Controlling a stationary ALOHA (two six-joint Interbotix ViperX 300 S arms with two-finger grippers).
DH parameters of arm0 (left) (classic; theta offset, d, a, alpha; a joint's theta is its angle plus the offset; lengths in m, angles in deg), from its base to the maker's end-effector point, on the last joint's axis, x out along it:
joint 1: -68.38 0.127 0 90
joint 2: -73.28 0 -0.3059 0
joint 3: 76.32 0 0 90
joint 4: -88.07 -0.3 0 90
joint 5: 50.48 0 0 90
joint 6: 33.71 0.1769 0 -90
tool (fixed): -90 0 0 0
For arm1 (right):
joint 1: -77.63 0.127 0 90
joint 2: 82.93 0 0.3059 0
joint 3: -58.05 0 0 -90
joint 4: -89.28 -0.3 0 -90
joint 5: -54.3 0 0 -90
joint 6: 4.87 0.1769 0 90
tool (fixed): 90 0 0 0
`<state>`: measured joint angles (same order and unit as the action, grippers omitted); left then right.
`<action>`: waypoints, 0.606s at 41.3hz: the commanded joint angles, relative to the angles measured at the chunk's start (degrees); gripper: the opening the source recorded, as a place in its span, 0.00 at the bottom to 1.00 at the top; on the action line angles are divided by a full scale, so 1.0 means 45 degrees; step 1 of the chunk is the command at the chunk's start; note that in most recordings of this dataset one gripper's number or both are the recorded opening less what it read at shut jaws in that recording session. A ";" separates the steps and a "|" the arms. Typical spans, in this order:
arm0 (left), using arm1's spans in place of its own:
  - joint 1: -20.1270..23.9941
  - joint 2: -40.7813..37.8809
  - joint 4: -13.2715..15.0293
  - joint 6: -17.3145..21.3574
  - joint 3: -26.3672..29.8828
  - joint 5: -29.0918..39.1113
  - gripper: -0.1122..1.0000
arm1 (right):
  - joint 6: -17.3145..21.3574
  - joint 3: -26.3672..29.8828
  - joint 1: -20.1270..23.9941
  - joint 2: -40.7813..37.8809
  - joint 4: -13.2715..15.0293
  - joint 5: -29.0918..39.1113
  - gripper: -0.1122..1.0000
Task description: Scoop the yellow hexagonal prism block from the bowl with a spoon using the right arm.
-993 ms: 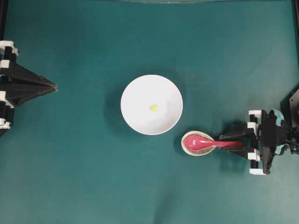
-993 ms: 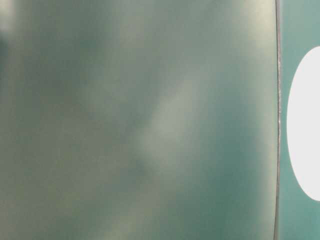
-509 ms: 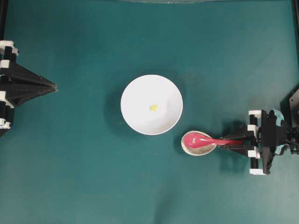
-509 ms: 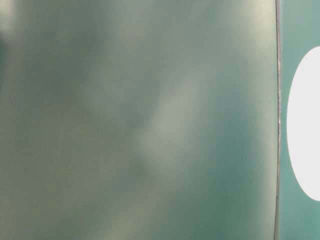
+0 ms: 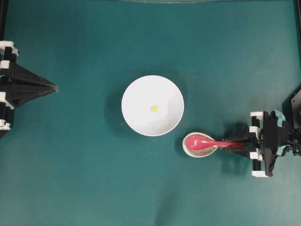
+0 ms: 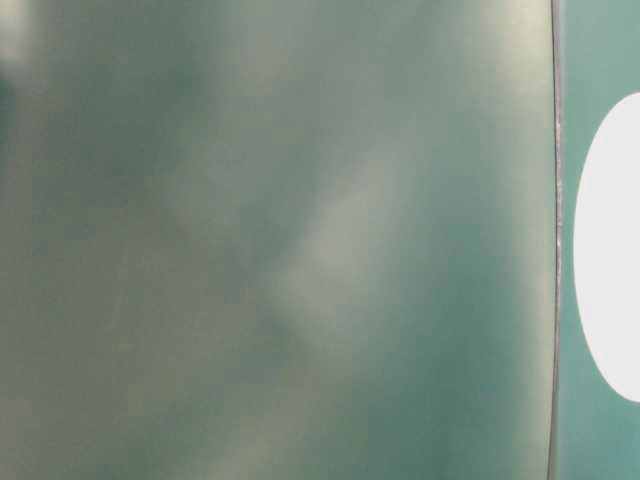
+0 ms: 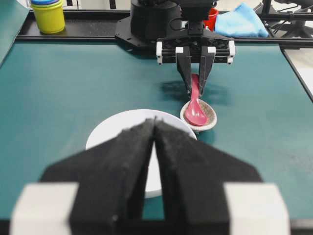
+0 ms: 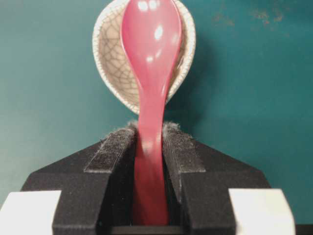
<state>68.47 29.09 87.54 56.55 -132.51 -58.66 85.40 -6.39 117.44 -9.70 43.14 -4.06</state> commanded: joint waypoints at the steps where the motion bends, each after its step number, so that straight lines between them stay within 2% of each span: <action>1: -0.0020 -0.0059 -0.0039 0.0020 0.0391 -0.0078 0.18 | 0.0039 0.0039 0.0000 0.0371 0.0000 0.0098 0.29; 6: 0.0000 -0.0059 -0.0039 0.0020 0.0391 -0.0059 0.18 | 0.0039 0.0000 0.0000 0.0508 -0.0020 0.0215 0.31; 15: -0.0020 -0.0059 -0.0039 0.0020 0.0371 -0.0078 0.18 | 0.0039 -0.0020 0.0000 0.0527 -0.0020 0.0195 0.48; 25: 0.0000 -0.0039 -0.0039 0.0020 0.0371 -0.0059 0.18 | 0.0000 -0.0059 0.0000 0.0527 -0.0020 0.0039 0.50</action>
<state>68.47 29.18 87.54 56.55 -132.51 -58.66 85.49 -6.83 117.44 -8.47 43.14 -3.00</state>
